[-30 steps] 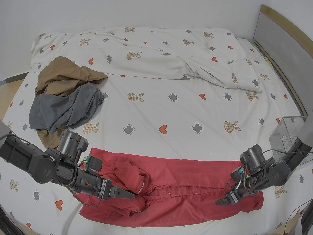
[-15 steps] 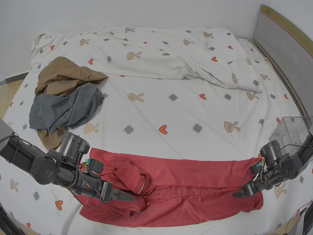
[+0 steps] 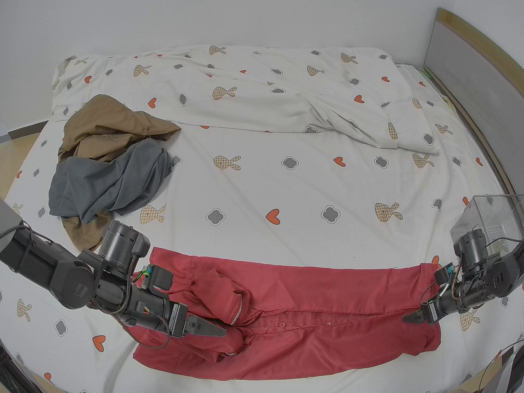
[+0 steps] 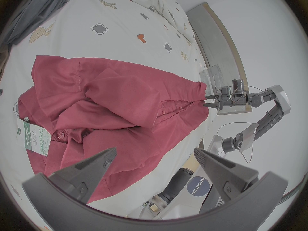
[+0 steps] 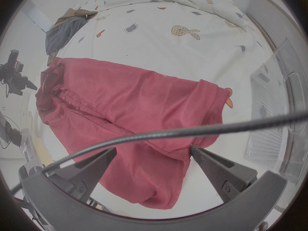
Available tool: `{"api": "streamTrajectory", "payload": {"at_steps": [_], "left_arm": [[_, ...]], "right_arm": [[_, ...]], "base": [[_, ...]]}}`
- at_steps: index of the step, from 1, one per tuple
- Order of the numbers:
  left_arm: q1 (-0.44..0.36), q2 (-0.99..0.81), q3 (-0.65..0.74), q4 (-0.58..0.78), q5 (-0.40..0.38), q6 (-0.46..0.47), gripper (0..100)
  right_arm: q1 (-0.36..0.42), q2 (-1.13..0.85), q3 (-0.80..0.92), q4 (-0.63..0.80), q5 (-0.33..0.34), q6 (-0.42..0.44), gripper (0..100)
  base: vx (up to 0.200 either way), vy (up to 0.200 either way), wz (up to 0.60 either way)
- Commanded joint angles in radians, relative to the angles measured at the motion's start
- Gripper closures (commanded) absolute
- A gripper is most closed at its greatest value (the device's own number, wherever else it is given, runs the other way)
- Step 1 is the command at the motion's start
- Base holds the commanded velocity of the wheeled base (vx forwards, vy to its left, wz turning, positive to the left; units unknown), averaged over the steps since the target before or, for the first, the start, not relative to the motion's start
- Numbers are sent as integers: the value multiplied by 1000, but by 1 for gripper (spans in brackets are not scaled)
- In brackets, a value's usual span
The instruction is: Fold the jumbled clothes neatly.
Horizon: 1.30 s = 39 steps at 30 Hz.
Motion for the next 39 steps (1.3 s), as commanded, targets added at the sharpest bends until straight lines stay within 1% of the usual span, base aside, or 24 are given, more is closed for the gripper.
{"api": "streamTrajectory", "payload": {"at_steps": [1,7,11,13,16,20,27,28,39], "left_arm": [[0,-6,0,0,0,0,0],[0,-10,0,0,0,0,0],[0,-22,1,0,0,0,0],[0,-25,1,0,0,0,0],[0,-34,3,1,0,0,0],[0,-36,3,1,0,0,0],[2,-34,3,1,0,0,0],[0,-34,1,1,0,0,0],[0,-28,3,1,0,0,0]], "right_arm": [[-45,-75,50,1,1,-6,0],[-60,-53,56,-1,4,-2,0],[-62,22,39,-7,10,1,0],[-62,42,30,-7,18,2,0],[-60,87,10,-7,55,4,0],[-62,103,-11,-7,76,4,0],[-62,97,-10,-7,82,5,0],[-62,97,-10,-7,82,5,100],[-85,-36,36,-2,78,5,100]], "base": [[0,0,0],[0,0,0],[0,0,0],[0,0,0],[0,0,0],[0,0,0],[0,0,0],[0,0,0],[0,0,0]]}}
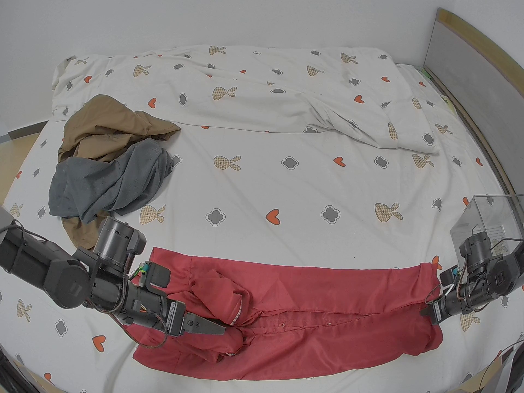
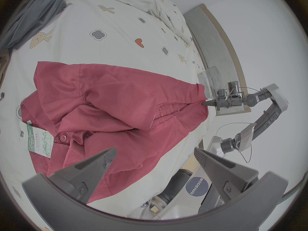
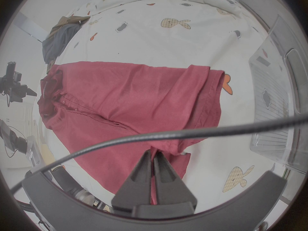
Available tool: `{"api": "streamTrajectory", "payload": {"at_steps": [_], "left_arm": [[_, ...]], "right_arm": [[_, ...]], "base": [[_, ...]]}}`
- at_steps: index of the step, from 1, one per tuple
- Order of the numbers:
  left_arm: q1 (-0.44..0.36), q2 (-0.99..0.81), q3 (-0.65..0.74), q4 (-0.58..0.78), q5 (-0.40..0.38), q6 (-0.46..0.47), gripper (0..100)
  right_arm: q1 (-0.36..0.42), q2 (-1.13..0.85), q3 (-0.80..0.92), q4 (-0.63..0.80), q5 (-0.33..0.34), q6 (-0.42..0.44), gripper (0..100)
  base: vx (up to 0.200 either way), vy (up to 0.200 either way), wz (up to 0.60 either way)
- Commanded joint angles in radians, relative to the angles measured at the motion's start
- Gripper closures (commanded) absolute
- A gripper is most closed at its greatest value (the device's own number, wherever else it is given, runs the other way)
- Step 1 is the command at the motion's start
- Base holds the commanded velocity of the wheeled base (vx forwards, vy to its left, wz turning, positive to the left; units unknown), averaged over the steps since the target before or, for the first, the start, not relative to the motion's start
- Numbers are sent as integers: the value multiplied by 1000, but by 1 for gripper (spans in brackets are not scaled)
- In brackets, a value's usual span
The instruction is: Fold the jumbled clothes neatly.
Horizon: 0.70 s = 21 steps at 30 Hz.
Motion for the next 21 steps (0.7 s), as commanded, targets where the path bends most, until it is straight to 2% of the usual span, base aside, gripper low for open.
{"api": "streamTrajectory", "payload": {"at_steps": [1,8,15,21], "left_arm": [[0,3,0,0,0,0,0],[0,0,0,1,0,0,0],[0,0,-1,0,0,0,0],[0,-1,0,1,0,0,0]], "right_arm": [[-5,-68,26,1,-1,0,100],[-2,-163,80,2,-6,-2,100],[10,-372,169,10,-7,-2,100],[-2,-389,187,11,-11,-2,100]], "base": [[0,0,0],[0,0,0],[0,0,0],[0,0,0]]}}
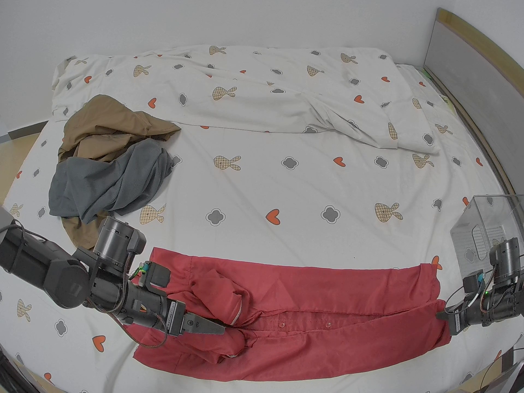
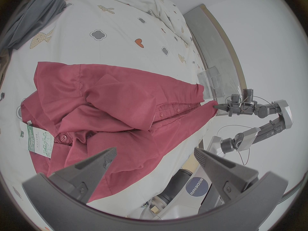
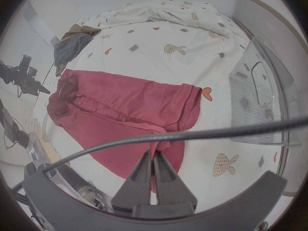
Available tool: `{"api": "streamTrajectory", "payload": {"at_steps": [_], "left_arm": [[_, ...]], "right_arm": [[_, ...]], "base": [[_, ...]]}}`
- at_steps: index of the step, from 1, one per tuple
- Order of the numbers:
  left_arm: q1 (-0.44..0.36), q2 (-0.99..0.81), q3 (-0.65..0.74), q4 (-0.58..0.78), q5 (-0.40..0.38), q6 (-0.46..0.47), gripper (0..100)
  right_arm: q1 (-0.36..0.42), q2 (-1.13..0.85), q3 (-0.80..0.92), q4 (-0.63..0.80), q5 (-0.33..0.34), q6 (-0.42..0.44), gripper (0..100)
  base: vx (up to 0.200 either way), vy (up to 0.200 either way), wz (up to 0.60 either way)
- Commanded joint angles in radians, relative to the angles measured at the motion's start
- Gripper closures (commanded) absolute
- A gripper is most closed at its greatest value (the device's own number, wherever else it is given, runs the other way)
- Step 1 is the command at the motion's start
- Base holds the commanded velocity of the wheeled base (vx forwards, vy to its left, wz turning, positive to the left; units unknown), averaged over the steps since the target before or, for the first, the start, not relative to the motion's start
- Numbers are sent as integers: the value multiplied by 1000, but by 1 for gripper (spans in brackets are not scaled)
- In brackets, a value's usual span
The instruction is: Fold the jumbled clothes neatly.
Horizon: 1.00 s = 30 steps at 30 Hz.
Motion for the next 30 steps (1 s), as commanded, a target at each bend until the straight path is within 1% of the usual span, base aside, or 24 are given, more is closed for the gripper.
{"api": "streamTrajectory", "payload": {"at_steps": [1,7,10,11,12,15,17,25,26,30], "left_arm": [[0,-2,1,-1,0,-1,0],[0,-5,1,0,0,-1,0],[0,-4,4,-1,0,-1,0],[0,-4,4,-1,0,-1,0],[0,-4,4,-1,0,-2,0],[0,-4,4,-1,0,-2,0],[0,-4,4,-1,0,-2,0],[2,-4,4,-3,0,-2,0],[3,-2,3,-3,0,-2,0],[6,-7,0,-3,0,-5,0]], "right_arm": [[-5,-53,17,-2,-1,-1,100],[-3,9,11,-6,-1,-2,100],[0,70,9,-6,-8,-8,100],[3,87,11,-6,-22,-8,100],[5,102,11,-6,-39,-8,0],[-3,159,8,-13,-83,-7,0],[-6,183,-3,-14,-89,-1,0],[-66,209,-81,-14,-83,4,0],[-87,200,-101,-14,-80,2,0],[-124,219,-115,-16,-76,4,0]], "base": [[0,0,0],[0,0,0],[0,0,0],[0,0,0],[0,0,0],[0,0,0],[0,0,0],[0,0,0],[0,0,0],[0,0,0]]}}
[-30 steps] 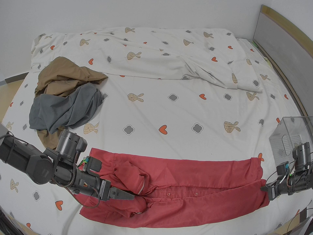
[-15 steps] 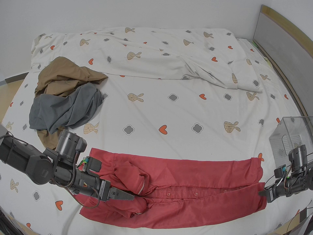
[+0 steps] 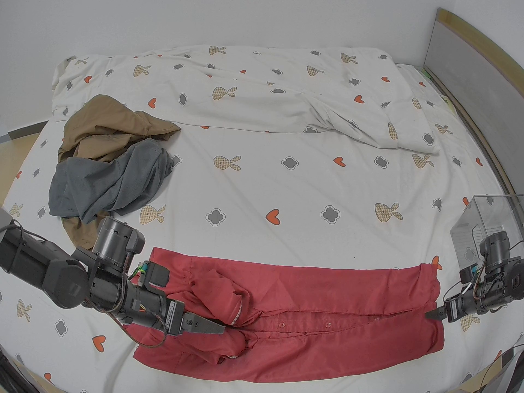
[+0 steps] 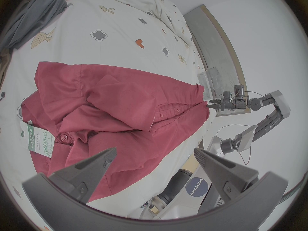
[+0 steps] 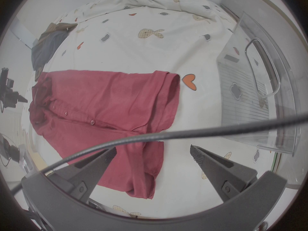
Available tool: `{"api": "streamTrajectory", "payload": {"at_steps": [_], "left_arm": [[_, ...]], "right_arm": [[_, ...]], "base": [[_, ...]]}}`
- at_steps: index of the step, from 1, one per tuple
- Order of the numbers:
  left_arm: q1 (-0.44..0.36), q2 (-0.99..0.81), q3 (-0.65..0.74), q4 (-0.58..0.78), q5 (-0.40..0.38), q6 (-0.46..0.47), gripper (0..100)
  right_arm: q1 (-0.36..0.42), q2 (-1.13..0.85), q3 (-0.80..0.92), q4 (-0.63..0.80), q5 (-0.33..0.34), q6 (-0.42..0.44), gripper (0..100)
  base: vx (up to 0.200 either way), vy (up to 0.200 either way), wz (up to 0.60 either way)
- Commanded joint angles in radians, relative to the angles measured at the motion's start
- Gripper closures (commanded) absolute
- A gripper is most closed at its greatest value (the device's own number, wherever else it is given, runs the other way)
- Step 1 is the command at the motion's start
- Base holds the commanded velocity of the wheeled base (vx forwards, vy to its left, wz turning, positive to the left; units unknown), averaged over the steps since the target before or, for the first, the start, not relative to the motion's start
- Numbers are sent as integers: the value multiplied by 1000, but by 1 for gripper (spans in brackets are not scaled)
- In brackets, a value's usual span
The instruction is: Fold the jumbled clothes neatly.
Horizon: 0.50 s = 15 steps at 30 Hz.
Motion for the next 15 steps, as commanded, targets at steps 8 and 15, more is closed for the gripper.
{"api": "streamTrajectory", "payload": {"at_steps": [8,15], "left_arm": [[8,-42,0,1,0,-2,0],[42,-58,0,-2,-3,-4,0]], "right_arm": [[-83,197,-12,-89,43,1,0],[-172,243,54,-260,358,4,0]], "base": [[0,0,0],[0,0,0]]}}
